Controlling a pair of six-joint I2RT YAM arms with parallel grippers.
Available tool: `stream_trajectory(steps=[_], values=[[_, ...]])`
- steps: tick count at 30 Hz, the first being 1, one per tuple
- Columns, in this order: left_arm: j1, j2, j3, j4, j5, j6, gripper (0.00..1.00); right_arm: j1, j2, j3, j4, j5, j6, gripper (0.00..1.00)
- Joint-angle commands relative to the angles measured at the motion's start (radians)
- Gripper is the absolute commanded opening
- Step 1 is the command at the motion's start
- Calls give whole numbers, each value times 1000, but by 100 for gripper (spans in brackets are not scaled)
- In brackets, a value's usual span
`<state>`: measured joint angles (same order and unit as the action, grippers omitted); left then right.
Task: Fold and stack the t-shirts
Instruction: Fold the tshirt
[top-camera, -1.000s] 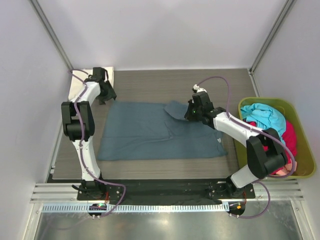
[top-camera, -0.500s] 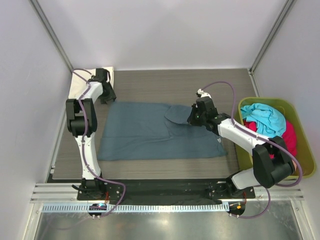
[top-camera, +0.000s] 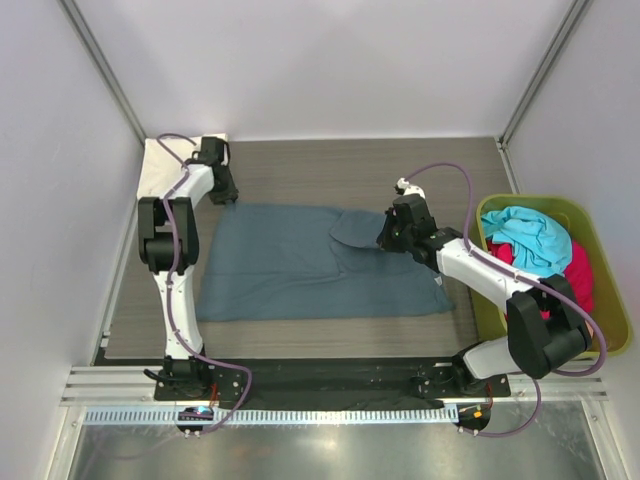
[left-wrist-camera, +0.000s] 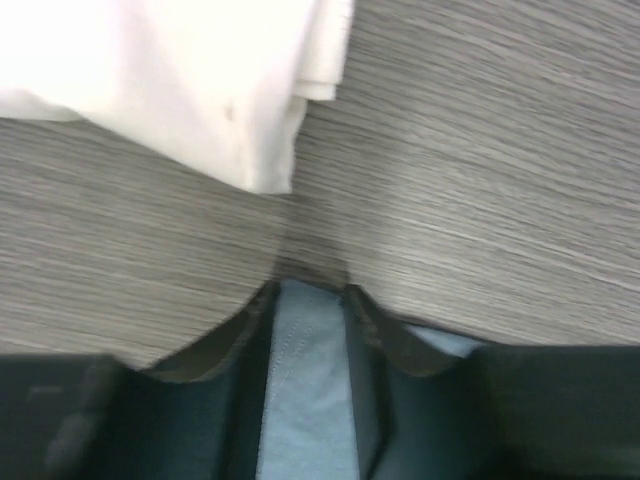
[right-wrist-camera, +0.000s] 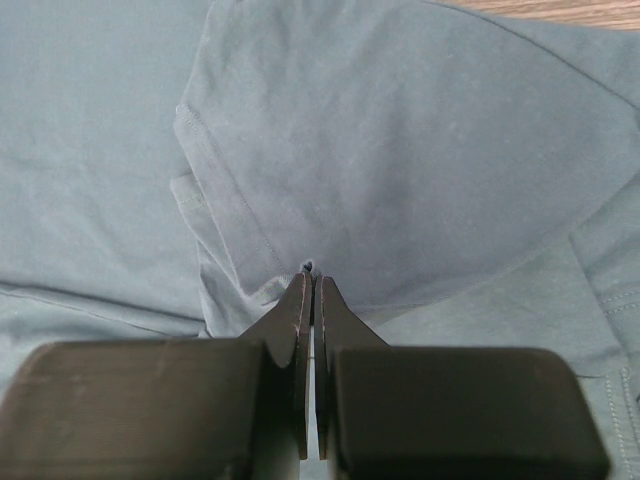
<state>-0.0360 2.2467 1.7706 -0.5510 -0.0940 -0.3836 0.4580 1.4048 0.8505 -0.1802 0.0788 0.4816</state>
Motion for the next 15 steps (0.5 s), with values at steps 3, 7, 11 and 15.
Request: stream_trajectory(steps=[3,7,11,15], values=[[-10,-2,-23,5,46,22,17,1,-61,7,18,44,3,1],[-12,-10,-14,-1,39,23,0,1,-60,28,-2,62,-14,1],[-10,-54,9,-40,16,3,0,-7,-44,137,-76,101,-60,1],[-10,-151,-36,-49,45,-50,0,-7,-102,190,-137,148,-90,1]])
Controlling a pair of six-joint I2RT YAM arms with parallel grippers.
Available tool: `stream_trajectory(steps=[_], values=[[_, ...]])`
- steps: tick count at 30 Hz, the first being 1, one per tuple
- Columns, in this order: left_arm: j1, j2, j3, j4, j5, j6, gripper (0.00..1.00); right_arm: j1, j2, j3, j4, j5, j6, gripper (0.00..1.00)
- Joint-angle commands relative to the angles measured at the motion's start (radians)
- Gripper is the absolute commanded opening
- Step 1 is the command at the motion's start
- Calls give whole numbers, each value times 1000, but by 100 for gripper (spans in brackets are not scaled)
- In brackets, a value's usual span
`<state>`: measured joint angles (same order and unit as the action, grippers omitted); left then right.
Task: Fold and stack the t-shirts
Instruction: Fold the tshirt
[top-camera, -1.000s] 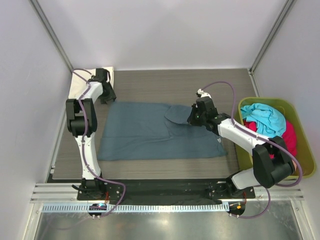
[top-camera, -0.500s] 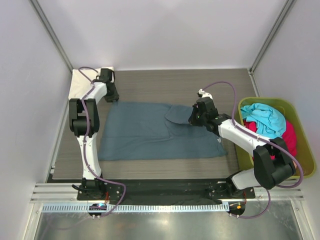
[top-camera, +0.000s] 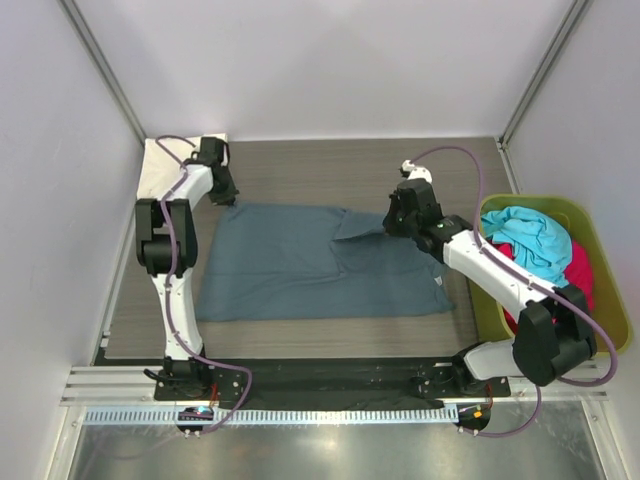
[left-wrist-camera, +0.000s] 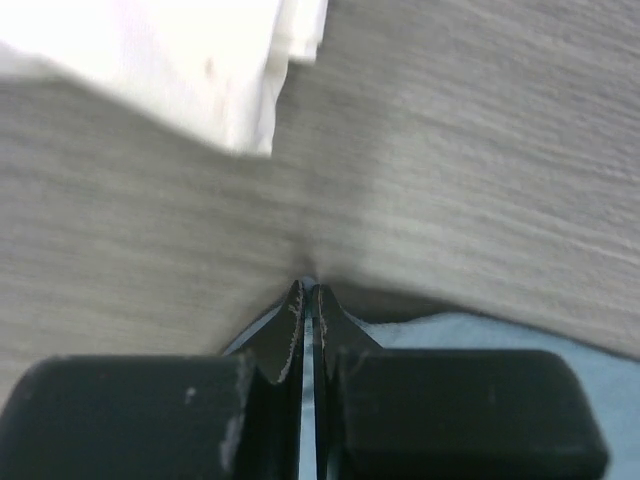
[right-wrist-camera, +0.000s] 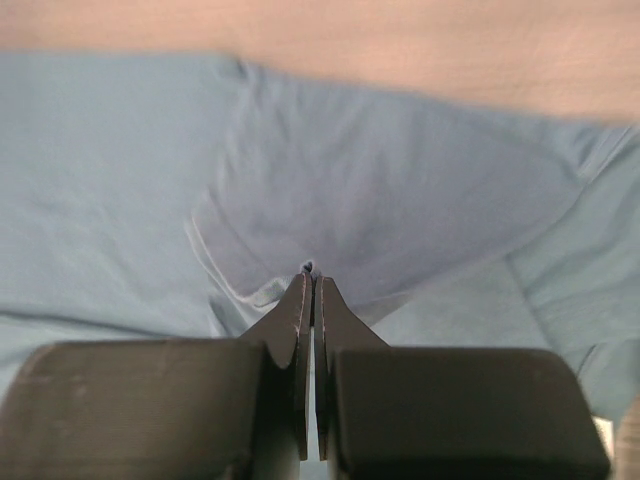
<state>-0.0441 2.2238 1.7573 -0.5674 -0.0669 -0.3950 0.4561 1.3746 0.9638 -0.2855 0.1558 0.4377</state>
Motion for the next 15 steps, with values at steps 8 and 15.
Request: stream_trajectory(steps=[8,15], values=[[-2,-360,-234,11,-31,-143,0,-5,-180,11,-84,134,-17,1],[1,-473,-396,75,-86,-160,0,-7,-285,-85,-124,255,39,1]])
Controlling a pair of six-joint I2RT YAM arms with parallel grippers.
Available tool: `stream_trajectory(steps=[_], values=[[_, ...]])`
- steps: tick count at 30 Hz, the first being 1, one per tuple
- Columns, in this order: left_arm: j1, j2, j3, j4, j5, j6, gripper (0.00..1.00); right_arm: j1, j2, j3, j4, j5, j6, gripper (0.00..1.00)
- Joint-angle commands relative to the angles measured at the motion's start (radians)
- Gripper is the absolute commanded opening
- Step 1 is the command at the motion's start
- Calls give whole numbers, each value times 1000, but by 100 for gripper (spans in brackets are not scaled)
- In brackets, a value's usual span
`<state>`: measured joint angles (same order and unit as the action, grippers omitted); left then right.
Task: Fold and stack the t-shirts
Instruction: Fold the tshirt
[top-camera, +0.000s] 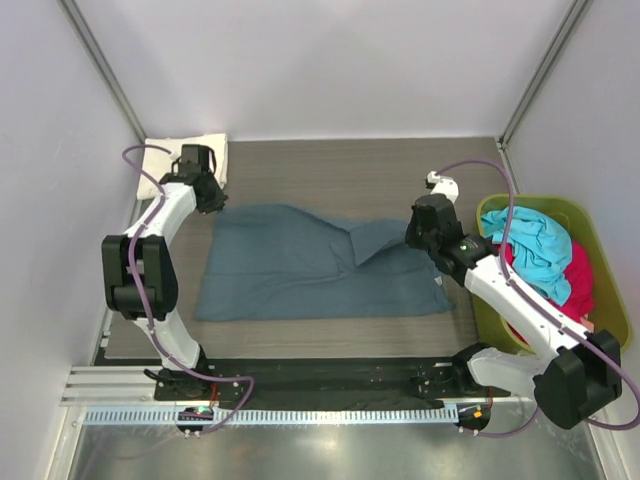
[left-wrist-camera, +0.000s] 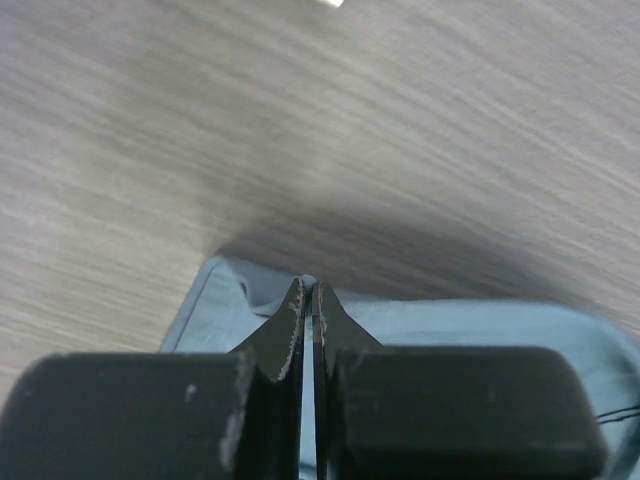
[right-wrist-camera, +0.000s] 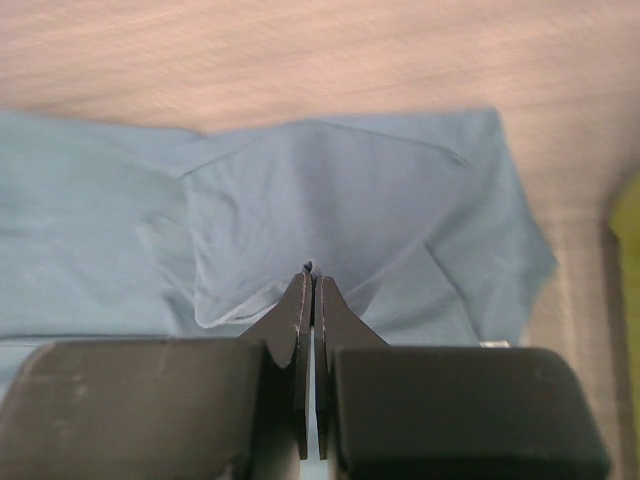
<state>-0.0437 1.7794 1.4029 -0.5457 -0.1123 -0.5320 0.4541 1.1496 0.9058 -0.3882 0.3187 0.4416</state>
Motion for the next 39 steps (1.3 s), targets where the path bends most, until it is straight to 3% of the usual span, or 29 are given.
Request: stream_trajectory(steps=[1,16,23,24,25,26,27,29,30,31,36,39], values=[[1,-35,-54,67,-41,-19,0,-6,-74,-34,-34,103,54,1],[2,-98,-113,35,-113,-25,0,-6,-313,-107,-181,138,120,1],[31,-224,-323,92,-113,-152,0,-6,-450,-238,-224,183,253,1],[34,-251,-353,104,-130,-181,5,-6,-471,-255,-231,183,275,8],[39,-279,-411,110,-147,-204,11,-8,-493,-274,-235,177,319,24],[39,-351,-447,133,-173,-223,32,-8,-537,-303,-236,174,342,56],[74,-388,-478,145,-178,-238,42,-6,-554,-312,-238,171,368,67],[91,-508,-554,173,-197,-284,57,-6,-588,-324,-230,151,401,80],[91,-541,-567,196,-207,-290,72,-5,-597,-326,-221,143,399,82],[91,-598,-581,204,-207,-290,75,-5,-591,-315,-203,138,384,83],[61,-600,-533,228,-132,-223,78,-5,-421,-263,-118,50,321,84],[-43,-534,-472,218,-95,-151,78,-5,-236,-222,-84,13,319,84]])
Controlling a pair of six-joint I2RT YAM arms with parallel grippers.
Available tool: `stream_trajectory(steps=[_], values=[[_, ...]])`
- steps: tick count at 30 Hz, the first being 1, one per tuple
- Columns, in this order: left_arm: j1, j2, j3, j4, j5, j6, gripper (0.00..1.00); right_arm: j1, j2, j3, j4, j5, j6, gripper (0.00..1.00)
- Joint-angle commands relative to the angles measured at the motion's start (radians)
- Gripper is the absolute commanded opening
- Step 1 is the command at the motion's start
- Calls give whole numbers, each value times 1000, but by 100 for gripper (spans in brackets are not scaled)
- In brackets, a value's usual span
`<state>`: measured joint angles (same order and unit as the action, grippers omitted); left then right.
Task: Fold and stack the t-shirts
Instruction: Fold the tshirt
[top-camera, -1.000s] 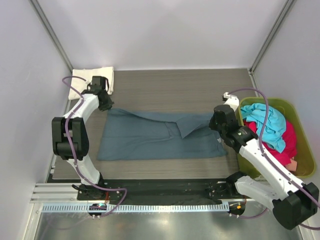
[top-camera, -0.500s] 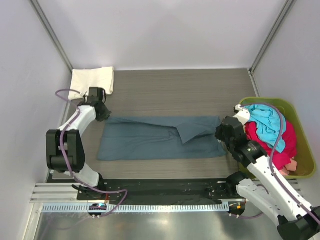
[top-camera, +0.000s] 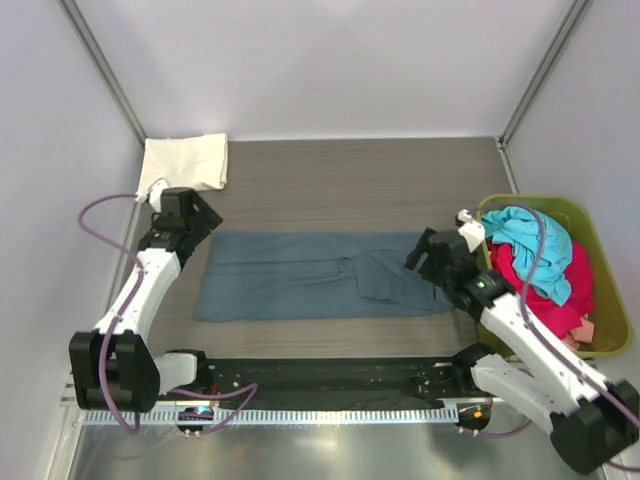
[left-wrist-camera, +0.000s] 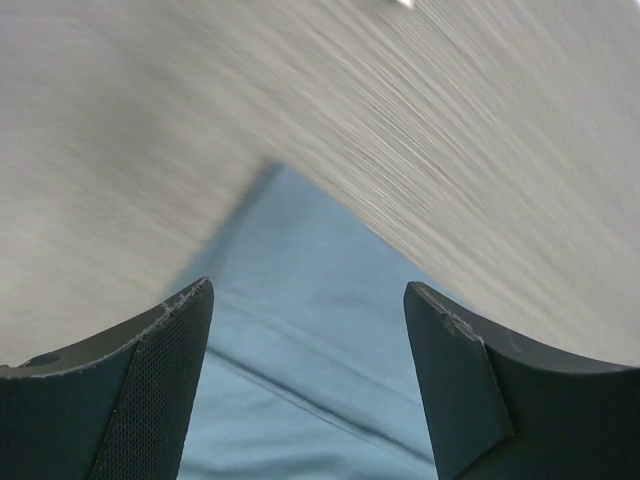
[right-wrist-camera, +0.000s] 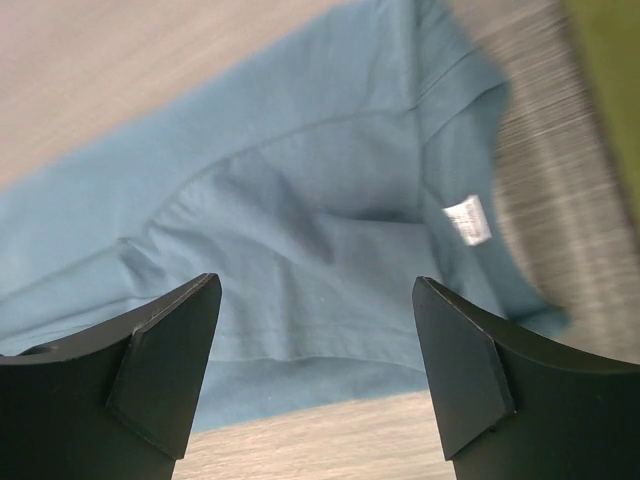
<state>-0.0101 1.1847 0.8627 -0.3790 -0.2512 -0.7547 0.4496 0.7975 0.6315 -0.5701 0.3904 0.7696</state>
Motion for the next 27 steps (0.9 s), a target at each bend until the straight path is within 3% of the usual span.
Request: stream_trajectory(steps=[1,4,11,18,24,27], values=[[-135,116,85,43,49,89,77,1,211,65,104,-74,-7,84],[-224,221,119,14,43,117,77,3,337,108,130,-111,13,84],[-321,453,104,34,95,63,75,3,731,212,145,-205,16,86],[-349,494,19,48,128,15,74,-15,1005,375,153,-309,-53,86],[-428,454,-151,100,174,-113,73,-58,1256,695,93,-376,-128,85],[-474,438,-246,205,222,-210,71,-57,1477,1012,-55,-433,-196,83]])
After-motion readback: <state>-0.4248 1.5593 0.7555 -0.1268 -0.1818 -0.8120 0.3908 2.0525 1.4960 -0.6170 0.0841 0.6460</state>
